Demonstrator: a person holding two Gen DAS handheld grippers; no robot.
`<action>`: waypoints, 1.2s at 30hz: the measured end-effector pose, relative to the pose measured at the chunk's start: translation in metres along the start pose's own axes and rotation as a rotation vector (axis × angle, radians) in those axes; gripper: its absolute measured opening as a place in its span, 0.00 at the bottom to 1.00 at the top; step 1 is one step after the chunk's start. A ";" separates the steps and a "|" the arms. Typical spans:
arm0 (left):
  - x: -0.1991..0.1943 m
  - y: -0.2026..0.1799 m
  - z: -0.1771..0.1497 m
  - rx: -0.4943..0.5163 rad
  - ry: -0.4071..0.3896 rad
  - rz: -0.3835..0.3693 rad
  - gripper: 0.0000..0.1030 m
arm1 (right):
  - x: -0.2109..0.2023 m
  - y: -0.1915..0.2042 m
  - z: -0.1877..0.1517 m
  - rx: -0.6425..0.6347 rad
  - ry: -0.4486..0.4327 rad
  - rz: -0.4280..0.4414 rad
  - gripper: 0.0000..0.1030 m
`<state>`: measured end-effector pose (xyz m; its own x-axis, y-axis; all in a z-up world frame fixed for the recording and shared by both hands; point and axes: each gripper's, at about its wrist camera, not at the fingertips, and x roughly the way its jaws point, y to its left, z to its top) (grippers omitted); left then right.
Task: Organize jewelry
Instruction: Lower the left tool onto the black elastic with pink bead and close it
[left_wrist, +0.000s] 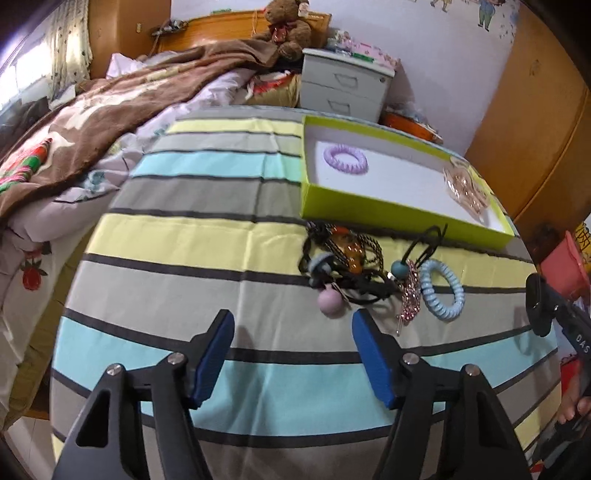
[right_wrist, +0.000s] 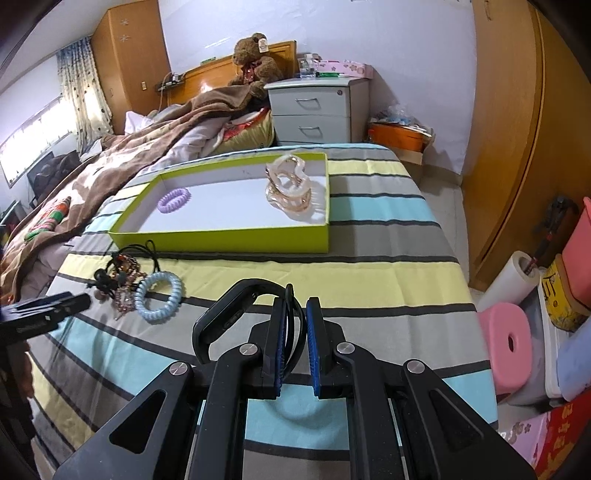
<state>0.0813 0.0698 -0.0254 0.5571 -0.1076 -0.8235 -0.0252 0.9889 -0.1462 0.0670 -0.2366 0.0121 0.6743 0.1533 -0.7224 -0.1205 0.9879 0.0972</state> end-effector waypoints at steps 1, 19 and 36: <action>0.003 0.000 0.001 -0.008 0.003 -0.015 0.65 | -0.001 0.001 0.001 -0.002 -0.003 0.002 0.11; 0.018 -0.020 0.015 0.026 -0.033 -0.016 0.37 | 0.000 0.007 -0.001 -0.008 -0.005 0.014 0.11; -0.004 -0.012 0.005 0.033 -0.055 0.005 0.19 | -0.005 0.007 -0.001 0.004 -0.021 0.014 0.11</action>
<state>0.0839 0.0586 -0.0177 0.6022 -0.0979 -0.7923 -0.0013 0.9923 -0.1236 0.0618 -0.2303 0.0161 0.6880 0.1674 -0.7062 -0.1269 0.9858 0.1101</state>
